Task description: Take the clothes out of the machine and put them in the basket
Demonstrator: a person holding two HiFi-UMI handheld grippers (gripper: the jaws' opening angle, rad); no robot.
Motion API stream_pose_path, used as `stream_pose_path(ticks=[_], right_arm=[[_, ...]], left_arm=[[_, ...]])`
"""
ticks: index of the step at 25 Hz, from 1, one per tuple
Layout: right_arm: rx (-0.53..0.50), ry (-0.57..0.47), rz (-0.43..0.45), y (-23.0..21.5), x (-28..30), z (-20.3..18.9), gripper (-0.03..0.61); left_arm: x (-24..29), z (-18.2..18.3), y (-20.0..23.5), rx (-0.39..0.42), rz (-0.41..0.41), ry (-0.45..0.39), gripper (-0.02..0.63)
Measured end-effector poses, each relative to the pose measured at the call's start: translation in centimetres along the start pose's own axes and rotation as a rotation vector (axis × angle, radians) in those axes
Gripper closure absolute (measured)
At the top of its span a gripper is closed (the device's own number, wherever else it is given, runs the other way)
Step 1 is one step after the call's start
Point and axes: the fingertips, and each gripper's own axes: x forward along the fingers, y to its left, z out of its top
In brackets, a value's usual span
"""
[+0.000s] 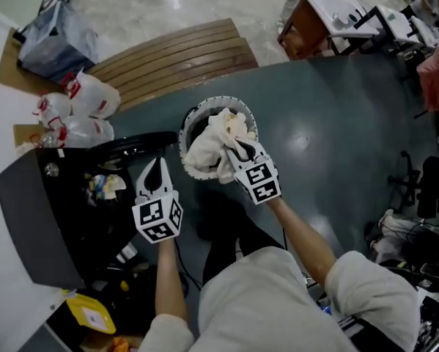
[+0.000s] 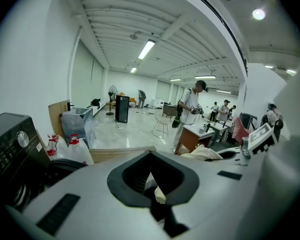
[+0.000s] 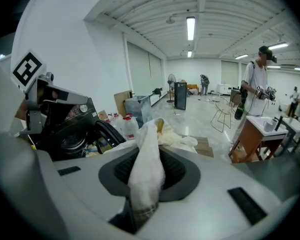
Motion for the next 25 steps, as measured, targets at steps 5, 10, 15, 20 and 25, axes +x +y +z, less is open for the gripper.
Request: stream_pose_path(ticks=[5,10,15,20,25], right_arm=[[0.005,0.062,0.024,-0.4,5.5,-4.5,0.486],[-0.001,0.004,0.013,-2.3,9.2,-5.7,0.210],[-0.035,-0.032,0.007,-2.2,8.5,-4.6,0.204],[-0.067,-0.022,0.031,-0.9,8.1,-4.8,0.242],[-0.118,-0.012,0.104,2.1,9.3,-4.4,0.265]], left_arm=[[0.8,-2.5,1.2,-0.002,0.014,0.024,0.595],[1.7,-4.0,1.5,-0.020,0.008,0.028,0.595],[1.5,-4.3,3.0,-0.041,0.035,0.019,0.595],[0.7,-4.8,4.6,-0.069,0.080,0.007,0.595],[-1.1,-6.1,7.9,-0.117,0.166,-0.004,0.595]])
